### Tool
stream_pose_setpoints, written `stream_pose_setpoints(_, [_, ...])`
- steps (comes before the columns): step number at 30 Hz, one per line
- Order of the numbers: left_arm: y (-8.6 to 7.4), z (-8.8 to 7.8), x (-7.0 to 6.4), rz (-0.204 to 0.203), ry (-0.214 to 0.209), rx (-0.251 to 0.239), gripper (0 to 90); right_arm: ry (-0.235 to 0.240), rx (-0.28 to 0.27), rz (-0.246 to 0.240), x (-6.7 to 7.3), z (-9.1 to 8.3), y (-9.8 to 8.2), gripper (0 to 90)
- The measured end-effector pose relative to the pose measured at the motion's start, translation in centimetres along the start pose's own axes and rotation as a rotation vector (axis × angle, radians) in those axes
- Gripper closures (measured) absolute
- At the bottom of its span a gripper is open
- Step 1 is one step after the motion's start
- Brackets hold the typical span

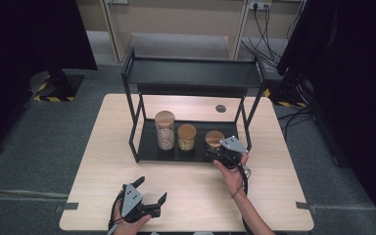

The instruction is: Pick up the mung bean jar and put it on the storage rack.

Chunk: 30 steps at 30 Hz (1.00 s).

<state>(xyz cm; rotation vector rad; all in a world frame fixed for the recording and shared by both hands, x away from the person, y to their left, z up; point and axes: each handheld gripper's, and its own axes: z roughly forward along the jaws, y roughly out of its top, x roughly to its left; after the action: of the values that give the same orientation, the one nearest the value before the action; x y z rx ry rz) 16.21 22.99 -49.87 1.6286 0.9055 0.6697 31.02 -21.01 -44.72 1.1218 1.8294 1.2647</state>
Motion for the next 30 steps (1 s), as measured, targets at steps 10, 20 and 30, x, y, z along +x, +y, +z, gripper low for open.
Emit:
stream_pose_setpoints(10, [0.0,0.0,0.0,0.001,-0.002,0.0,4.2,-0.009,0.015,0.0,0.0,0.8,0.0,25.5])
stream_pose_setpoints(20, [0.0,0.0,0.0,0.004,-0.003,0.001,4.2,-0.016,0.018,0.007,-0.3,1.2,-0.1,25.5])
stream_pose_setpoints(30, [0.0,0.0,0.0,0.004,-0.003,0.0,4.3,-0.009,0.019,0.02,-0.2,2.0,0.3,25.5])
